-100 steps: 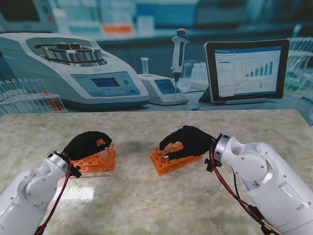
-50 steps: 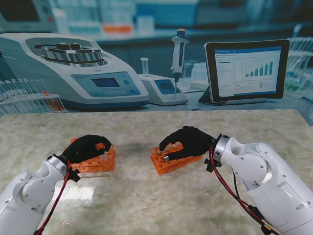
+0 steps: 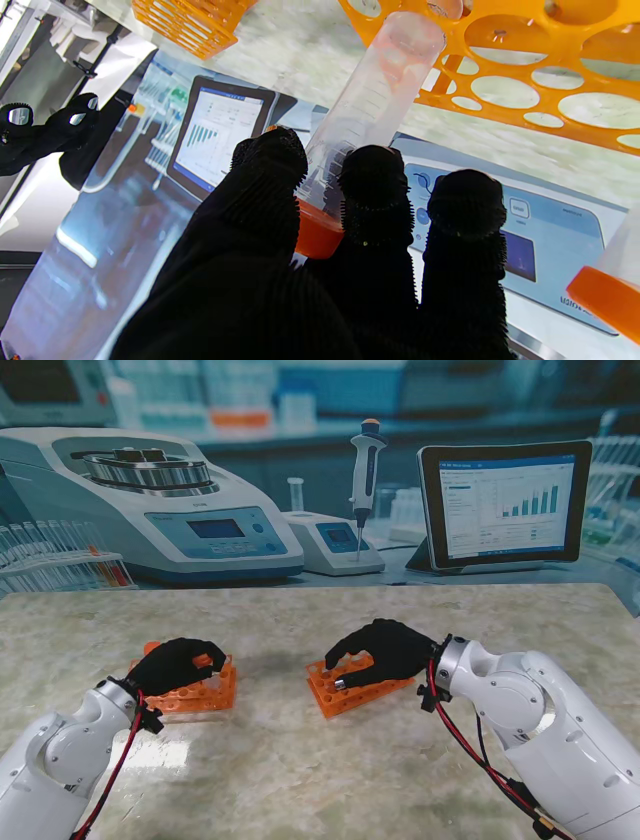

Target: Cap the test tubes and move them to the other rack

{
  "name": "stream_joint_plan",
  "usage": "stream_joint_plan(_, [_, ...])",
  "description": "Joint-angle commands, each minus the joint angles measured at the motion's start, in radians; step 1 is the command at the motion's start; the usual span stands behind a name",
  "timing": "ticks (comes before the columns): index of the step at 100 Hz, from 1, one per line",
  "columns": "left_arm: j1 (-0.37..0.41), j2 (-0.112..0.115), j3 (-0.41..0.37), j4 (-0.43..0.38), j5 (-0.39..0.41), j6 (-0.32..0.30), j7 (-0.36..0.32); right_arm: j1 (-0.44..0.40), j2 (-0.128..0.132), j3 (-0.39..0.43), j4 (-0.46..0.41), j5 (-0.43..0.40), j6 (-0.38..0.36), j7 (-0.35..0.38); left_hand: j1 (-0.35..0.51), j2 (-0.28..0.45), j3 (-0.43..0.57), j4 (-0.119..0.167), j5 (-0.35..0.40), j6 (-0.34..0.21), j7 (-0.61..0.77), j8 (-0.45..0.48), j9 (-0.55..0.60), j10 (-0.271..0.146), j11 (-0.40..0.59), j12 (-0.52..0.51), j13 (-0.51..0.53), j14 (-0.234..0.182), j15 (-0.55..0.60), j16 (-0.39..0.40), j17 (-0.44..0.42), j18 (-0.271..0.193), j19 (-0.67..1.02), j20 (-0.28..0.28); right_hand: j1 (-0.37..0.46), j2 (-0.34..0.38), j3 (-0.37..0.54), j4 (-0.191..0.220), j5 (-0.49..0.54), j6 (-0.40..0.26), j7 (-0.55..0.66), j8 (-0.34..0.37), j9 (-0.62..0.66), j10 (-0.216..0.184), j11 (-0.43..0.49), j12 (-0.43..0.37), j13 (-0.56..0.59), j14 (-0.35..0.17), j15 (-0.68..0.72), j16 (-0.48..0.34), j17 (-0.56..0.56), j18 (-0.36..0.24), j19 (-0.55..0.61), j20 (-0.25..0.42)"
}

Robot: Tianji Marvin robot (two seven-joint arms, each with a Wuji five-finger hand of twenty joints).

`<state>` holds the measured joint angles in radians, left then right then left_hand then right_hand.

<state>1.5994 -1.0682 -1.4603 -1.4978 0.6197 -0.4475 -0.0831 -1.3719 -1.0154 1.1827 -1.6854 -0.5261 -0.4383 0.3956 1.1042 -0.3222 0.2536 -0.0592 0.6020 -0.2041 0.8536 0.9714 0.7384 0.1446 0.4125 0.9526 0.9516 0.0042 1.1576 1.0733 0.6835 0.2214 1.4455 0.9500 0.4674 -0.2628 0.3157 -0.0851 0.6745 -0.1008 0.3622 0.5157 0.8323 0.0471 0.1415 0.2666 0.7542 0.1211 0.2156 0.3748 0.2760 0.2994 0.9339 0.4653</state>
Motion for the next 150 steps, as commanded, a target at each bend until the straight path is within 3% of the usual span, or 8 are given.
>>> stream_joint_plan(1, [0.012,0.004,0.004,0.005,0.001,0.007,-0.015,-0.005,0.001,-0.002,0.002,0.000,0.000,0.004,0.187,0.148,0.244,0.024,0.099,0.074,0.096,-0.052,0.132,-0.079,0.126,0.099,-0.051,0.016,-0.093,0.028,-0.033,0.029,-0.030,0.029,0.005,0.035,-0.019,0.023,-0.025,-0.018,0.011,-0.008,-0.009,-0.027,-0.012,-0.008,-0.029,-0.011,-0.030,-0.016,-0.011,0.020,0.006,-0.012])
stream_joint_plan(16, [0.014,0.010,0.001,0.001,0.018,0.010,-0.033,-0.007,0.001,0.001,0.002,0.000,0.000,0.005,0.186,0.103,0.035,0.086,0.058,0.083,-0.082,-0.264,0.118,-0.081,-0.112,0.140,-0.147,0.026,-0.266,0.017,-0.164,0.042,-0.142,0.026,0.006,0.033,-0.020,0.023,-0.027,-0.019,0.010,-0.009,-0.010,-0.024,-0.012,-0.008,-0.029,-0.012,-0.030,-0.016,-0.011,0.020,0.006,-0.012])
stream_joint_plan(27, [0.016,0.012,-0.002,0.000,0.028,0.009,-0.040,-0.008,0.001,0.003,0.003,-0.001,-0.001,0.004,0.132,0.109,-0.054,0.110,0.039,0.053,-0.131,-0.326,0.089,-0.080,-0.199,0.096,-0.203,0.031,-0.369,-0.023,-0.238,0.058,-0.201,0.019,0.007,0.033,-0.019,0.023,-0.025,-0.016,0.011,-0.008,-0.010,-0.024,-0.012,-0.008,-0.029,-0.012,-0.030,-0.016,-0.011,0.020,0.006,-0.012])
stream_joint_plan(39, [0.016,0.013,-0.003,0.001,0.040,0.005,-0.038,-0.009,0.001,0.003,0.003,0.000,-0.002,0.004,0.083,0.107,-0.100,0.115,0.020,0.034,-0.168,-0.371,-0.002,-0.082,-0.174,-0.060,-0.270,0.061,-0.516,-0.102,-0.325,0.097,-0.320,-0.029,0.007,0.034,-0.019,0.024,-0.026,-0.018,0.010,-0.009,-0.010,-0.026,-0.012,-0.008,-0.029,-0.010,-0.030,-0.016,-0.011,0.020,0.006,-0.011])
stream_joint_plan(52, [0.014,0.013,-0.004,0.002,0.048,-0.003,-0.032,-0.011,0.001,0.006,0.003,-0.001,-0.005,0.004,0.038,0.104,-0.138,0.112,0.013,0.021,-0.245,-0.415,-0.079,-0.088,-0.184,-0.413,-0.341,0.121,-0.721,-0.255,-0.425,0.142,-0.480,-0.125,0.006,0.033,-0.020,0.024,-0.026,-0.018,0.010,-0.009,-0.009,-0.027,-0.012,-0.008,-0.029,-0.011,-0.030,-0.016,-0.012,0.020,0.005,-0.012])
stream_joint_plan(70, [0.020,0.012,-0.011,-0.013,0.056,-0.018,-0.024,-0.016,0.001,0.011,0.001,0.001,-0.007,0.002,-0.027,0.113,-0.178,0.104,0.013,0.029,-0.354,-0.492,-0.108,-0.077,-0.256,-0.558,-0.420,0.190,-0.952,-0.509,-0.522,0.174,-0.699,-0.287,0.005,0.032,-0.019,0.024,-0.026,-0.018,0.010,-0.009,-0.009,-0.028,-0.011,-0.008,-0.030,-0.010,-0.030,-0.016,-0.013,0.020,0.005,-0.011])
stream_joint_plan(121, [0.039,0.009,-0.027,-0.081,0.065,-0.050,-0.008,-0.037,0.001,0.031,-0.011,-0.008,-0.022,-0.008,-0.140,0.207,-0.213,0.095,-0.025,0.089,-0.537,-0.608,-0.192,-0.068,-0.338,-0.736,-0.601,0.194,-1.092,-0.766,-0.669,0.161,-1.099,-0.553,0.003,0.033,-0.017,0.024,-0.026,-0.019,0.011,-0.009,-0.010,-0.027,-0.012,-0.008,-0.033,-0.010,-0.032,-0.016,-0.013,0.019,0.004,-0.011])
stream_joint_plan(150, [0.056,0.002,-0.013,-0.157,0.061,-0.071,0.017,-0.106,-0.005,0.086,-0.045,-0.038,-0.051,-0.057,-0.200,0.297,-0.238,0.093,-0.072,0.135,-0.594,-0.652,-0.206,-0.038,-0.358,-0.782,-0.613,0.200,-1.099,-0.798,-0.673,0.159,-1.188,-0.576,0.004,0.032,-0.016,0.024,-0.029,-0.016,0.009,-0.009,-0.011,-0.025,-0.013,-0.009,-0.036,-0.014,-0.034,-0.018,-0.014,0.019,0.003,-0.011])
